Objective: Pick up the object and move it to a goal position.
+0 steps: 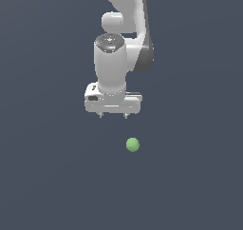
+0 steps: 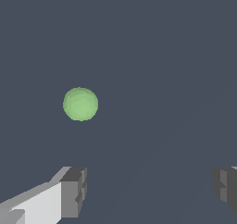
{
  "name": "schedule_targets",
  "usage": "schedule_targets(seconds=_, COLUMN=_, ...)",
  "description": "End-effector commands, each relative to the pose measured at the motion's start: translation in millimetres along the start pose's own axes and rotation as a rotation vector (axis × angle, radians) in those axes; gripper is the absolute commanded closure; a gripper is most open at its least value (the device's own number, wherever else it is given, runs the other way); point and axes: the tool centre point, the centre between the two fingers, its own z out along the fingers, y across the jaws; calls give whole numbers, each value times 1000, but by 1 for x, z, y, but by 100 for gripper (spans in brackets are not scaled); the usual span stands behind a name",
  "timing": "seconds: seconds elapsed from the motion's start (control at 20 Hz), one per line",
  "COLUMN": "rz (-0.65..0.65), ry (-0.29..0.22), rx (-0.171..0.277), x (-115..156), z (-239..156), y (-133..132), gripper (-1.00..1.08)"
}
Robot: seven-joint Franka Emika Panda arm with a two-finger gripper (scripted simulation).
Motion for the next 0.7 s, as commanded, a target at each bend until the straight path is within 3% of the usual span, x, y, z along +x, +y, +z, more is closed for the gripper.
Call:
schedule_targets(seconds=0.0, rz=0, ry=0, rx=0, x=0, z=0, y=0, gripper=-92)
schedule_targets(seconds=0.45, rz=-40, ry=0, rx=20, x=-2, z=8, y=-37, gripper=-92)
schedule_targets(seconds=0.65, rz=-41, ry=0, rx=20, x=-2, z=8, y=-38, gripper=-92)
